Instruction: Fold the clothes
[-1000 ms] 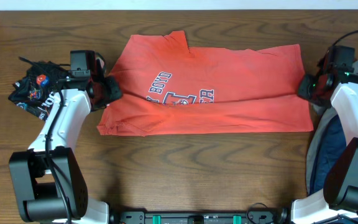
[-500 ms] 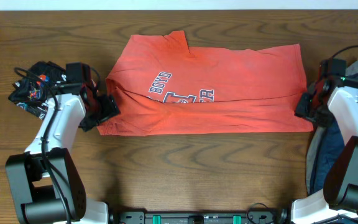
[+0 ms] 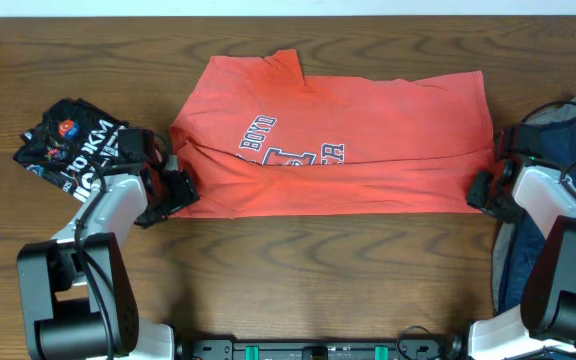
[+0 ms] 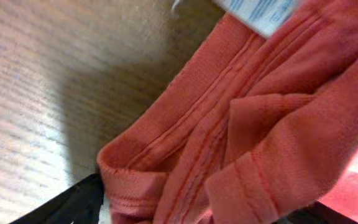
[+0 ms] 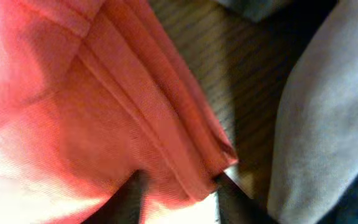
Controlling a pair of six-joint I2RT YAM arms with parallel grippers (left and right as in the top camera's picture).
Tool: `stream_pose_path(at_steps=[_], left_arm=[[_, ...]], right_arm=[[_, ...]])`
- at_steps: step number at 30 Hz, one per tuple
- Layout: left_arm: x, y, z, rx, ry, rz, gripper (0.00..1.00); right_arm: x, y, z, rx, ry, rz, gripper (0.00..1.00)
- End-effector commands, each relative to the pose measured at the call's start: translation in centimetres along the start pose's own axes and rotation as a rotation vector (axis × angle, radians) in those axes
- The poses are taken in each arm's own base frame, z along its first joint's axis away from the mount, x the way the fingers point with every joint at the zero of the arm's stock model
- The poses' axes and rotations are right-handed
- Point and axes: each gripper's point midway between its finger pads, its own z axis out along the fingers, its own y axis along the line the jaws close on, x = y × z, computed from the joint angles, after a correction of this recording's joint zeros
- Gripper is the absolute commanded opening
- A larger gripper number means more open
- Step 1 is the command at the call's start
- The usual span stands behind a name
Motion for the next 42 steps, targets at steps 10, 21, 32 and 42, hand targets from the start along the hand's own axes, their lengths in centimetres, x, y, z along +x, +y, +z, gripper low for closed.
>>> stream_pose_path(at_steps=[10,21,32,42], left_arm=[[1.5,0.9,0.4,-0.026,0.034,-0.017,0.06],[5.9,7.9,-2.0,-0.294,0.19,-0.226,0.06],[7.7,6.9,-2.9,-0.192,0.298,-0.266,0.38],[3.8,5.1,-7.8,-0.107,0.117,-0.25,0.43]], right_arm=[[2.1,-1.3,0.8,0.051,0.064,0.006,0.04],[5.6,-2.5,0.2,0.096,0.208,-0.022,0.01],[7.1,-2.1,-0.8,0.068,0.293,-0.012,0.19],[2.7,-0.7,-5.5,-0.004,0.225,-0.008,0.42]])
